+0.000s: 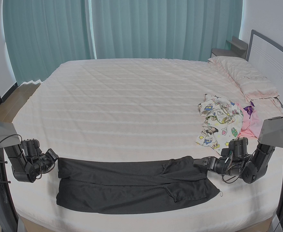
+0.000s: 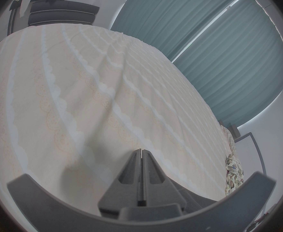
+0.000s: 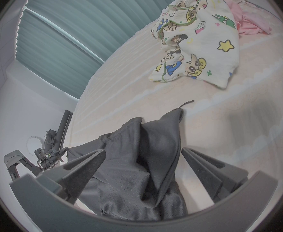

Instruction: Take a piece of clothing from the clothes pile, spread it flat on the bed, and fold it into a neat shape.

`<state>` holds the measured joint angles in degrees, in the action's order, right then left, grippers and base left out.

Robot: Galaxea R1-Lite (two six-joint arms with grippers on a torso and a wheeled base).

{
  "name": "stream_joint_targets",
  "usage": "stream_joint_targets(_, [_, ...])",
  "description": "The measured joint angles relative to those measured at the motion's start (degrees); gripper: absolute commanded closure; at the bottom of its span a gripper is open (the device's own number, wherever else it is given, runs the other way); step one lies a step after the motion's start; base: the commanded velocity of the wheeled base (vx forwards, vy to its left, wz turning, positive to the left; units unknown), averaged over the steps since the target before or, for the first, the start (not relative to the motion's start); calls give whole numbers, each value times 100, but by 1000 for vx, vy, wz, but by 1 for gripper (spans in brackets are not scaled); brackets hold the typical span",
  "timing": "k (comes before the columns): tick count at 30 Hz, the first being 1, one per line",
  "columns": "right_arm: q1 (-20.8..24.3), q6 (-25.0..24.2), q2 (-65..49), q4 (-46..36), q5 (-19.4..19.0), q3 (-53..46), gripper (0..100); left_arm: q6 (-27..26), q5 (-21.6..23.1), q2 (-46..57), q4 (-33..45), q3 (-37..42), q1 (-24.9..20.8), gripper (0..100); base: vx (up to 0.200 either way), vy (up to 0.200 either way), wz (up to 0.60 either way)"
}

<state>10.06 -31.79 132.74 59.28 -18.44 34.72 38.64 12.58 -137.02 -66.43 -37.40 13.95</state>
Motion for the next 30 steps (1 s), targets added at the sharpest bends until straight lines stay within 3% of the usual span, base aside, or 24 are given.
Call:
stream_joint_targets(9, [193,5,160,13,-9,-13,0,2,-2,-2,6,2,-2,100,0,0,0])
stream_joint_targets(10, [210,7,185,35,-9,-2,100,0,-2,-2,6,2,-4,100,0,0,0])
stream_joint_targets(30, [154,71,245,140,11,17,100,-6,-11,-20,9,4,-9,100,0,0,0])
